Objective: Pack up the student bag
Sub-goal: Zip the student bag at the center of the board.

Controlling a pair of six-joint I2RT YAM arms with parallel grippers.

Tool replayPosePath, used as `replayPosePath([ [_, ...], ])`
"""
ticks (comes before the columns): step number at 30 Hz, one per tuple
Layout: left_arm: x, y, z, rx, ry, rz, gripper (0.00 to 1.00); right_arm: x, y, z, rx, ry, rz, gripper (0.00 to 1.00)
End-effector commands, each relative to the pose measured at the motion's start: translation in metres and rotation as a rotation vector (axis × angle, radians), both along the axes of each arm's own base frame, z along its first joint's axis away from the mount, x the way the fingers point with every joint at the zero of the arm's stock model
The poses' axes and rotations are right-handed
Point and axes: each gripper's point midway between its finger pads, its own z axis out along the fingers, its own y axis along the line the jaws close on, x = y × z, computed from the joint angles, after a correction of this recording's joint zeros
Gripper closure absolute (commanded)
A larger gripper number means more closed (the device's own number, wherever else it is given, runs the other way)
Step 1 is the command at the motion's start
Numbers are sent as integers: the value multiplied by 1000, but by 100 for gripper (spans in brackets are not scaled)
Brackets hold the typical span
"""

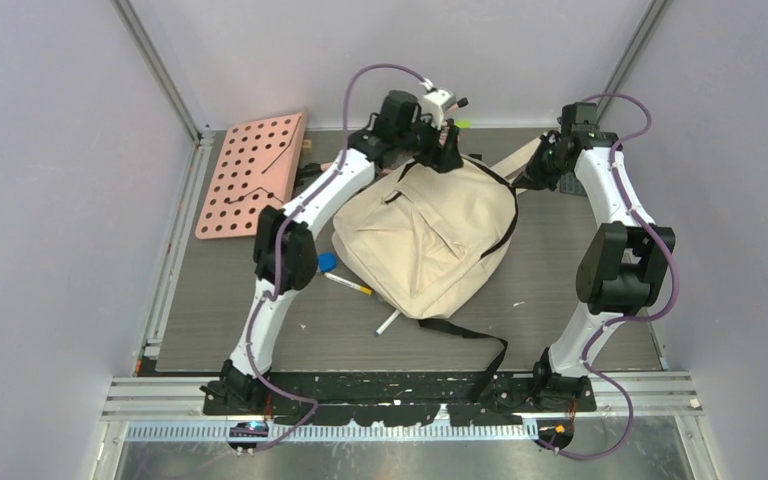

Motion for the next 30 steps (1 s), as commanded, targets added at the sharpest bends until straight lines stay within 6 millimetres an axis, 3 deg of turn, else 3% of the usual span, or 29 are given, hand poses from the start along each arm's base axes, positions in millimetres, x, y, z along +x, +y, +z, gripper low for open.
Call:
replayPosePath([
  [1, 17, -21, 6, -8, -177, -39, 28, 4, 3, 46, 14, -129, 21, 99],
  [6, 31, -31, -9, 79, -294, -16, 24, 4, 8, 44, 42, -123, 38, 99],
  [12, 41, -28, -1, 110, -408, 30, 20, 6, 11, 47, 60, -130, 49, 99],
  [17, 47, -30, 9, 155, -527, 15, 11, 8, 12, 45, 68, -123, 46, 99],
  [23, 55, -39, -2, 190, -567, -37, 6, 12, 13, 46, 76, -121, 50, 99],
  [30, 49, -52, -15, 150, -537, -108, 13, 14, 13, 44, 78, -113, 51, 99],
])
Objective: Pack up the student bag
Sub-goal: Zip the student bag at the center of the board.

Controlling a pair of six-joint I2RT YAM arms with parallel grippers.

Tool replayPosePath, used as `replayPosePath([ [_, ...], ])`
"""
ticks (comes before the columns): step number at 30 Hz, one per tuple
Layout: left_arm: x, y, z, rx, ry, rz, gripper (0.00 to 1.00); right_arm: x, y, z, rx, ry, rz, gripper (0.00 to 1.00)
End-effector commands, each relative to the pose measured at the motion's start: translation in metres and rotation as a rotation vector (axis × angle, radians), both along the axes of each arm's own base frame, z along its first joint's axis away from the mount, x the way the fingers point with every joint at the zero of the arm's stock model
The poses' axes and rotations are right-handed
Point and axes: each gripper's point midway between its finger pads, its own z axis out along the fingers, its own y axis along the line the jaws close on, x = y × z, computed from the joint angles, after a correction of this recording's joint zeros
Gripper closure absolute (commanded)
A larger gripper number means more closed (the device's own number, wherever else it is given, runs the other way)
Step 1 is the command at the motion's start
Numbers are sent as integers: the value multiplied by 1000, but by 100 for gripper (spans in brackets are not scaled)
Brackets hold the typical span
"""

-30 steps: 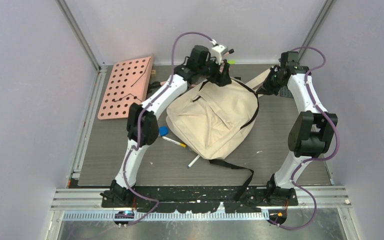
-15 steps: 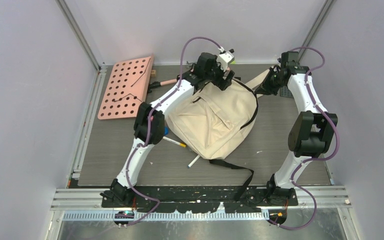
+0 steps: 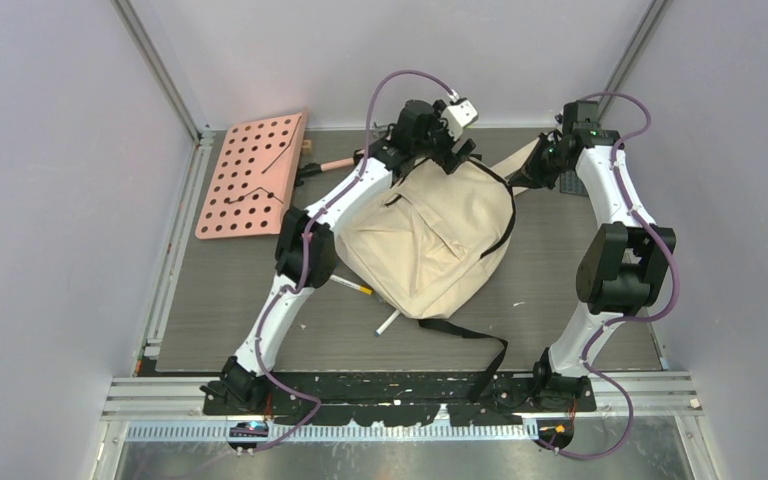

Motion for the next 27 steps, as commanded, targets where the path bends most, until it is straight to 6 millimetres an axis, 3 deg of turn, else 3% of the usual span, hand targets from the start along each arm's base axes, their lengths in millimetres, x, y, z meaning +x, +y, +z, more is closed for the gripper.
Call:
replayPosePath([
  [1, -3, -12, 5, -21, -23, -64, 12, 16, 1, 34, 18, -104, 10, 99],
  [6, -3, -12, -9, 1, -12, -68, 13, 19, 1, 34, 21, -105, 7, 99],
  [10, -3, -15, -17, 4, 3, -73, 30, 21, 2, 34, 25, -105, 7, 99],
  [15, -7, -16, -21, -3, 28, -83, 41, 21, 1, 33, 23, -98, 3, 99],
  [16, -6, -16, -22, -4, 30, -78, 46, 21, 1, 33, 24, -98, 2, 99],
  [17, -4, -14, -22, 0, 25, -66, 58, 21, 1, 33, 23, -98, -1, 99],
  [18, -1, -13, -22, 3, 21, -41, 81, 20, 0, 34, 20, -96, -4, 99],
  [19, 3, -11, -18, -4, 9, -14, 94, 19, -1, 34, 12, -95, -12, 99],
  [20, 8, -8, -14, -13, 3, 26, 100, 16, -3, 34, 3, -87, -22, 99],
  [27, 41, 21, 30, -121, -55, 289, 100, -17, -7, 34, -14, -12, -85, 99],
])
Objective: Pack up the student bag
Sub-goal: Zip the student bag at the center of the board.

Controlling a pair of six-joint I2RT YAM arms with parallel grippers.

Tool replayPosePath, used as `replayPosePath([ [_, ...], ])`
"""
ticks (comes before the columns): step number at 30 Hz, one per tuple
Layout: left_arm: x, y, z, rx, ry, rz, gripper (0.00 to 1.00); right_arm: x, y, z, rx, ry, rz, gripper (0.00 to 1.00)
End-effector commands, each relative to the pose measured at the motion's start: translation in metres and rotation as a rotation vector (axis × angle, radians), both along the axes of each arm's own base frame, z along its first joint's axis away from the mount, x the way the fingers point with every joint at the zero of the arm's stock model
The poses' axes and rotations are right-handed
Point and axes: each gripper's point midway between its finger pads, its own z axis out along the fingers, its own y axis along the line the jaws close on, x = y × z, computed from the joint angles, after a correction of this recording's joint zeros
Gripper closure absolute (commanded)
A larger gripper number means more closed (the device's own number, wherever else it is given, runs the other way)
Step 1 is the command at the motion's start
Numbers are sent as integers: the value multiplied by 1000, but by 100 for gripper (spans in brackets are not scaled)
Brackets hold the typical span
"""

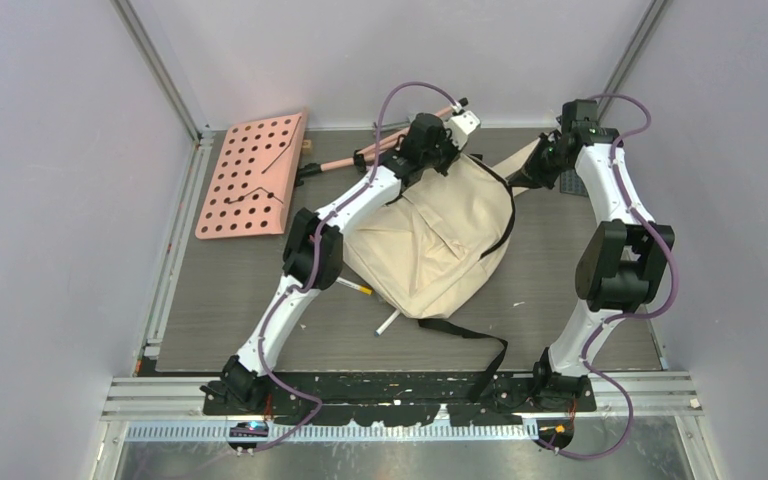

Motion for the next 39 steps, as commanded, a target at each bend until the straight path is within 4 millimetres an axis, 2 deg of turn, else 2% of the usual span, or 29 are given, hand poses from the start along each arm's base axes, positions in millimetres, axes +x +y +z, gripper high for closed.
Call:
replayPosePath([
  [1, 39, 31, 81, -138, -150, 251, 100, -26, -5, 31, -21, -26, -60, 99],
  [8, 57, 70, 96, -163, -135, 410, 100, -76, 0, 22, -16, 51, -67, 99],
  [15, 61, 82, 109, -177, -155, 465, 100, -120, 7, 23, -14, 123, -45, 99],
  [22, 67, 95, 119, -207, -170, 547, 100, -147, 27, -2, 1, 225, 1, 99],
  [25, 72, 106, 118, -200, -176, 601, 100, -160, 36, -12, -18, 266, 20, 99],
  [29, 77, 122, 113, -187, -162, 655, 100, -172, 36, -15, -29, 274, 4, 99],
  [31, 70, 120, 121, -196, -153, 633, 100, -170, 34, -11, -39, 247, -9, 99],
  [32, 65, 118, 126, -207, -144, 608, 96, -165, 34, -7, -37, 214, -12, 99],
  [36, 33, 103, 149, -313, -62, 521, 60, -144, 40, 9, 1, 109, -10, 99],
  [39, 2, 93, 162, -380, 21, 497, 48, -132, 41, 17, 6, 64, -4, 99],
])
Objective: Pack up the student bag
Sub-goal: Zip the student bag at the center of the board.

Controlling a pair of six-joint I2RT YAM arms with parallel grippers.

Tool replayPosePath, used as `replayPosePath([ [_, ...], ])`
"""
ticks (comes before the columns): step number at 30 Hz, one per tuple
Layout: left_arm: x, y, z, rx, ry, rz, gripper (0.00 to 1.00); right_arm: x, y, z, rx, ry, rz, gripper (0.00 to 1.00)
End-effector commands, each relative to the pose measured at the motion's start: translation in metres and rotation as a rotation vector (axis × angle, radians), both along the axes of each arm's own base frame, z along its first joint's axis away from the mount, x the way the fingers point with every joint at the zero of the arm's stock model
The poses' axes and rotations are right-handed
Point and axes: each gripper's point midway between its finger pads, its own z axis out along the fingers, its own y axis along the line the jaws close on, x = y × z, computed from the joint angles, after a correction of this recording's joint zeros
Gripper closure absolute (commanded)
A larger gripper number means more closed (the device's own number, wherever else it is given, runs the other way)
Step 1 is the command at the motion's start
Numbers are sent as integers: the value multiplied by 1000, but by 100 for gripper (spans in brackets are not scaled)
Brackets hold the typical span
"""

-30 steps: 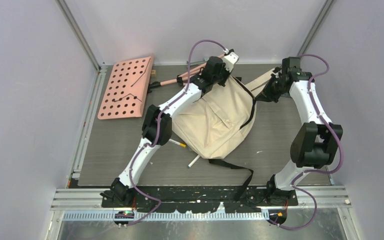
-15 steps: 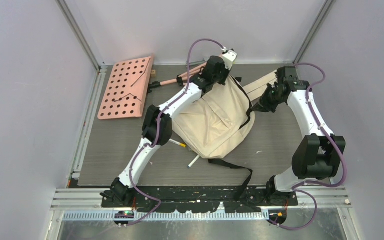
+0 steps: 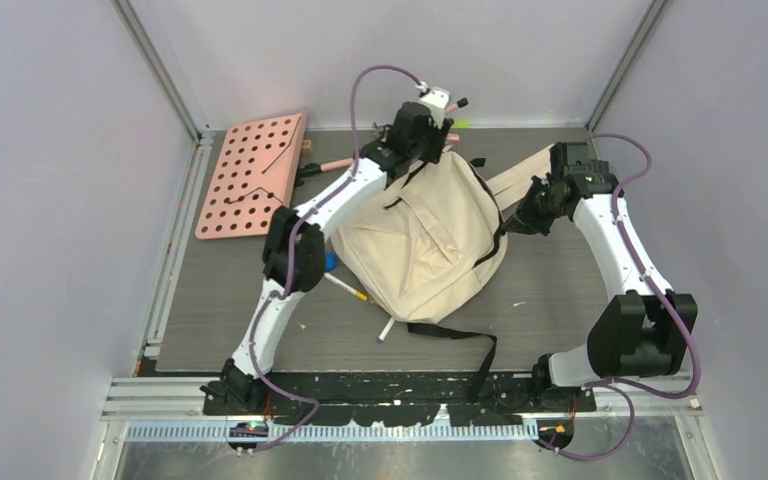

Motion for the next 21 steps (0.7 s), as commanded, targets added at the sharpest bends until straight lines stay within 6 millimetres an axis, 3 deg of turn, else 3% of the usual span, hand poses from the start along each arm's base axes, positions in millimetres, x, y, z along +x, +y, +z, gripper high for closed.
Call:
replayPosePath([
  [1, -11, 41, 131, -272, -107, 141, 47, -9, 5, 24, 28, -25, 16, 99],
  [5, -52, 36, 123, -466, 148, 181, 46, -3, 6, 28, 24, -43, 37, 99],
  [9, -87, 15, 111, -626, 384, 182, 42, -3, 3, 25, 4, -52, 52, 99],
  [17, -148, -46, 76, -689, 723, 69, 32, -3, 0, 18, -18, -69, 62, 99],
  [21, -170, -68, 60, -674, 829, 37, 29, 0, 1, 17, -16, -79, 58, 99],
])
